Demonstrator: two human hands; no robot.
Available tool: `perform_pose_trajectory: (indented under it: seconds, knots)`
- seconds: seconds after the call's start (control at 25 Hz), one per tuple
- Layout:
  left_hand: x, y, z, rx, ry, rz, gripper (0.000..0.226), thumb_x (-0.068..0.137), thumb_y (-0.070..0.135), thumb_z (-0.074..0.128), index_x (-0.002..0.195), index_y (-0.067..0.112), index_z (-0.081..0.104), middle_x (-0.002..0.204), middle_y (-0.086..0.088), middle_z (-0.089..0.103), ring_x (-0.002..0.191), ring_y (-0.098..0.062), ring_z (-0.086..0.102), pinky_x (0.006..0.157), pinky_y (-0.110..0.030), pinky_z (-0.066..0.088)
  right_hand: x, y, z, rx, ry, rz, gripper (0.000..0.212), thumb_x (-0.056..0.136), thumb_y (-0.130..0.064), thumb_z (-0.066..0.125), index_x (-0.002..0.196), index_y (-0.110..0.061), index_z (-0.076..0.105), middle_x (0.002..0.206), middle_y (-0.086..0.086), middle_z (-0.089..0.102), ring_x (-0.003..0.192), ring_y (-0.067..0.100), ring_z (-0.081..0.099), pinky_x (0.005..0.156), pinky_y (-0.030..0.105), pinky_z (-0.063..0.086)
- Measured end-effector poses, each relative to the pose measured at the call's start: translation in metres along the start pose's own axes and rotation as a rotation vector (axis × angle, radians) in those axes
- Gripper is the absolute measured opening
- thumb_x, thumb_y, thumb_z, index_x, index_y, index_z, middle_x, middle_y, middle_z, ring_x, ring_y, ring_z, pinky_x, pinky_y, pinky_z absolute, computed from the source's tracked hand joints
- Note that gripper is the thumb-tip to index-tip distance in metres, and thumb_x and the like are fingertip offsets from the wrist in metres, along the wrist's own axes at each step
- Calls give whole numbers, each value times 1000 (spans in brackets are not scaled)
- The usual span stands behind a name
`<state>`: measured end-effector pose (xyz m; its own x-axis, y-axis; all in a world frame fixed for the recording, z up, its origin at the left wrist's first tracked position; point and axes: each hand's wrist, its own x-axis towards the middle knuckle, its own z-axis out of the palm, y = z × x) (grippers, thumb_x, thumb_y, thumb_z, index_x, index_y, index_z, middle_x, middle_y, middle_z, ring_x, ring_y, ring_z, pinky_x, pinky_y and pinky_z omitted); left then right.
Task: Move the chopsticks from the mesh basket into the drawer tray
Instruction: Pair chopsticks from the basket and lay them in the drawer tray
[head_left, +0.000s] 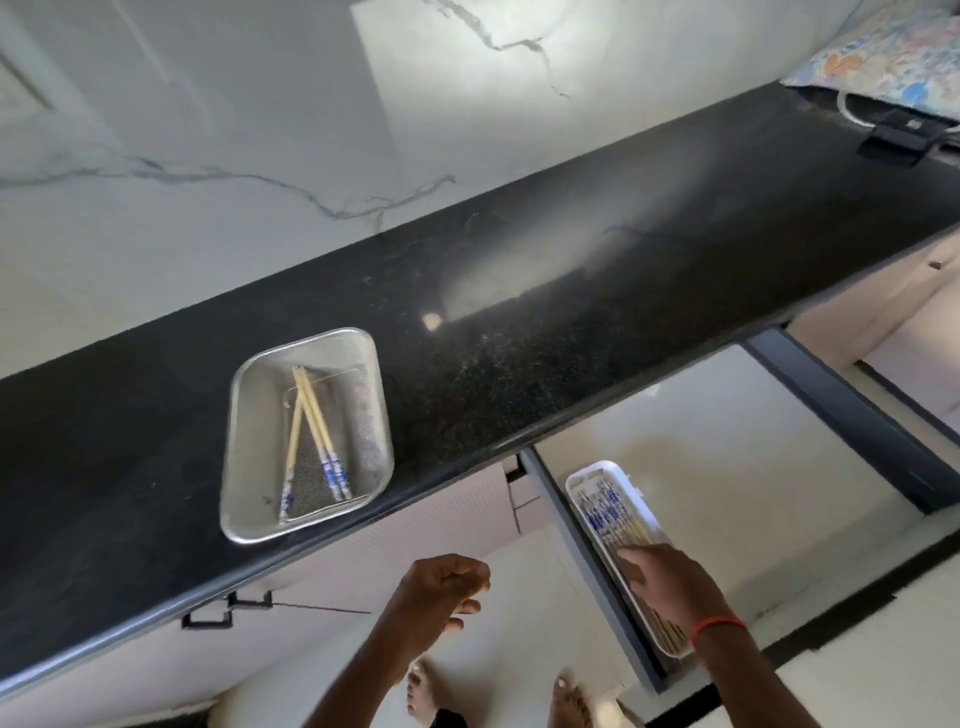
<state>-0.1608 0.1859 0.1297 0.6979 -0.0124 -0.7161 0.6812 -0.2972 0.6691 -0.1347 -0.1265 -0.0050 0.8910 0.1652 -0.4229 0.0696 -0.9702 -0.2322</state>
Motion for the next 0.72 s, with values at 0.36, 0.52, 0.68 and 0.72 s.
perform_pose_trajectory:
  seconds: [0.36,0.52,0.68,0.72]
  knots:
    - [-6,42,-73,-155,98,228,15,95,31,65,100,18,72,103,-2,76,92,-20,73,79,-33,55,14,-96,-95,285,377,-167,25,83,-30,73,107,-24,73,101,-4,76,92,18,72,73,26,53]
    - [-8,58,-112,-240,186,346,20,93,31,67,101,15,73,103,-9,78,92,-23,76,79,-32,60,24,-169,-142,448,432,-397,24,85,-23,73,108,-16,73,101,-2,76,93,11,71,80,31,60]
    - [-5,58,-151,-329,236,424,35,89,32,70,110,3,71,104,-11,78,94,-30,76,83,-42,62,31,-248,-177,604,503,-544,16,83,-19,75,98,-15,76,88,-8,75,81,1,70,70,18,57]
    - [-5,57,-161,-347,243,435,34,91,30,69,109,2,71,104,-12,78,94,-30,76,82,-42,61,35,-266,-182,631,507,-561,13,83,-19,75,96,-15,77,85,-9,75,79,0,70,68,15,56]
